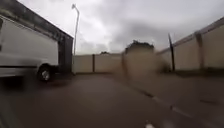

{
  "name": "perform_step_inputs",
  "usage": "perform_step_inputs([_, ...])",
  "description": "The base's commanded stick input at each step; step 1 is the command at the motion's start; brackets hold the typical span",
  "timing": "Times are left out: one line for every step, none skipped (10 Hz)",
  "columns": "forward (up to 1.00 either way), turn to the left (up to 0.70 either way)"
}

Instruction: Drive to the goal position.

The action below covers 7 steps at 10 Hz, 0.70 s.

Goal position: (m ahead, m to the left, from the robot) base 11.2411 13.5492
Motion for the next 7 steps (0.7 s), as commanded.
perform_step_inputs([0.5, 0.02])
perform_step_inputs([0.5, 0.02])
perform_step_inputs([0.5, 0.02])
perform_step_inputs([0.5, 0.02])
perform_step_inputs([0.5, 0.02])
perform_step_inputs([0.5, 0.02])
perform_step_inputs([0.5, 0.02])
